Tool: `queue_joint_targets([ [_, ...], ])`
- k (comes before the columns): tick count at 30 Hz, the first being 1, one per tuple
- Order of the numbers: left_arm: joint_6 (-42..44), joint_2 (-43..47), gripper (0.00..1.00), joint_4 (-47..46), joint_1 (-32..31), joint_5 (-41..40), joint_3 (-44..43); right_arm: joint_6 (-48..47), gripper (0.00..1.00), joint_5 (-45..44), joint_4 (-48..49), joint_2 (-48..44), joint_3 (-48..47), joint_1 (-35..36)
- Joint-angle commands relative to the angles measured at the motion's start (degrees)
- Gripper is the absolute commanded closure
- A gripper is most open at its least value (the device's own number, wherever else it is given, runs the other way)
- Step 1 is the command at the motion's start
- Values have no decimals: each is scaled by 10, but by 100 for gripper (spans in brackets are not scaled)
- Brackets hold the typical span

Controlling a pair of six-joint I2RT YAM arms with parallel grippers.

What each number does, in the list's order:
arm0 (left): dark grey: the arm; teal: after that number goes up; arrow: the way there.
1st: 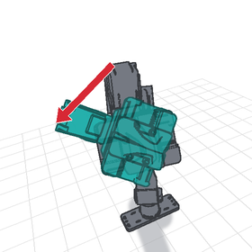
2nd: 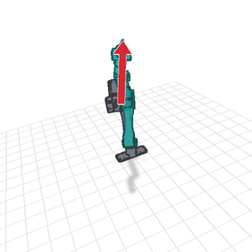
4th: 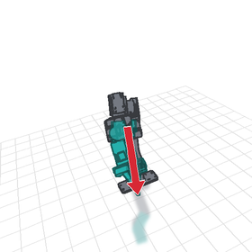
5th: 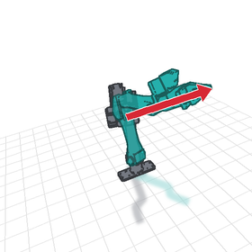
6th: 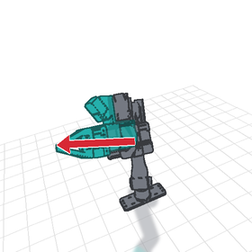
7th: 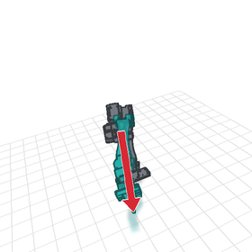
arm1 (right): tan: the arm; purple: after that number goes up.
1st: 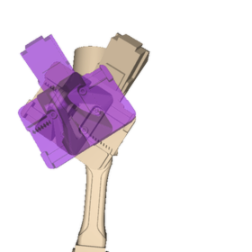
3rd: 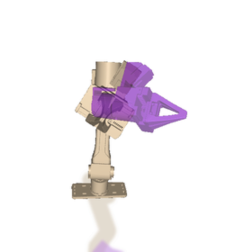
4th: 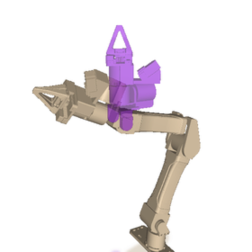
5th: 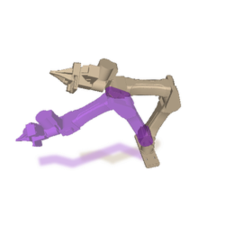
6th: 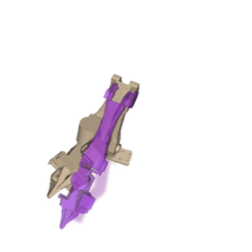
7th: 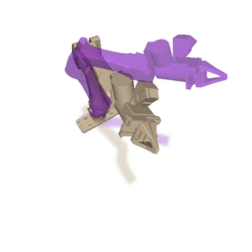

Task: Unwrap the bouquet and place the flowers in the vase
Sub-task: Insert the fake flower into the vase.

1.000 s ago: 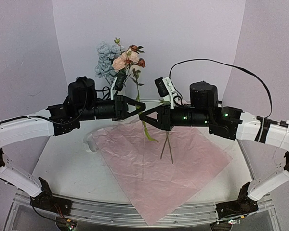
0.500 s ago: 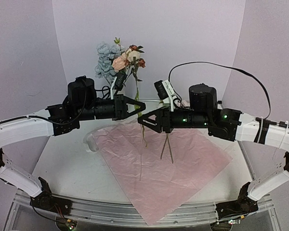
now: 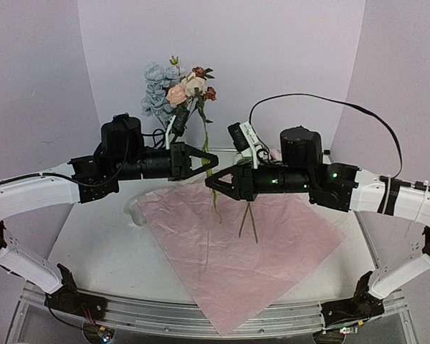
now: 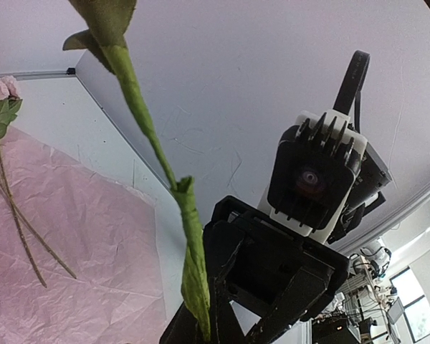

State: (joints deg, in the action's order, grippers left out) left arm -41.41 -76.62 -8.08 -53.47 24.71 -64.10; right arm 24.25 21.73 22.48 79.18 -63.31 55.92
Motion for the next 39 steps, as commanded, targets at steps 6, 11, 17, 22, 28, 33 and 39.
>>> queue_joint_targets([
  [6, 2, 16, 87, -53, -7, 22, -14, -1, 99, 6, 35, -22, 7, 2],
  [11, -1, 18, 64, -57, -7, 20, -12, -11, 100, -9, 35, -34, 21, 2],
  [17, -6, 22, 51, -57, -7, 17, -6, -38, 100, -19, 27, -52, 37, 2],
  [22, -6, 22, 60, -58, -7, 8, 4, -63, 100, -18, 12, -63, 40, 2],
  [28, -7, 11, 63, -58, -7, 11, -2, -87, 100, -20, -8, -66, 36, 2],
  [33, 0, 15, 50, -59, -7, 9, -9, -91, 100, -14, -15, -63, 38, 2],
  [39, 5, 19, 54, -59, -7, 7, -9, -92, 100, -13, -20, -63, 41, 2],
])
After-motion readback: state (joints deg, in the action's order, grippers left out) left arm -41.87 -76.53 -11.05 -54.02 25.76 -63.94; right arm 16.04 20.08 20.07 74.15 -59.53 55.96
